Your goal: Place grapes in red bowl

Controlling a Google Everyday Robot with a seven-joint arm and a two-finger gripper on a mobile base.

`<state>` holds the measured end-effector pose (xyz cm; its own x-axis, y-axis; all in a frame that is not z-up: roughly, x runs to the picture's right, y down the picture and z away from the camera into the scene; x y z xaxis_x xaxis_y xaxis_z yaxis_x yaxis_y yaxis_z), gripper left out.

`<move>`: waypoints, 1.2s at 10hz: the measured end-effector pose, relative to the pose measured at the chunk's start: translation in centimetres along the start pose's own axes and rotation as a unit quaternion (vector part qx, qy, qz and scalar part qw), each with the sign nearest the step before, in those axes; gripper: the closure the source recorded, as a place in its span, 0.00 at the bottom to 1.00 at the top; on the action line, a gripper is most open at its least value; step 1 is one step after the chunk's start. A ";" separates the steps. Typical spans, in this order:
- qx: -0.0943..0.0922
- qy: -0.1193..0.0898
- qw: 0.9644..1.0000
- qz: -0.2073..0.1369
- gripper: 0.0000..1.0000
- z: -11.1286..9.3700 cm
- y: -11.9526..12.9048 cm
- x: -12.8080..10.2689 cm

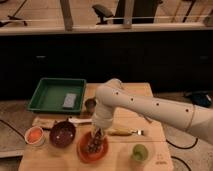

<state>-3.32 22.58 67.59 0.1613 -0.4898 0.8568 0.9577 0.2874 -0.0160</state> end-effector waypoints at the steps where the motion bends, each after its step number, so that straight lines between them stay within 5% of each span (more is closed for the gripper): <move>1: 0.000 0.000 1.000 -0.001 0.98 0.0 0.0 0.0; 12: -0.001 0.000 1.000 -0.017 0.97 0.0 0.1 0.0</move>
<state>-3.25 22.57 67.57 0.1291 -0.4992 0.8568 0.9629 0.2695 0.0120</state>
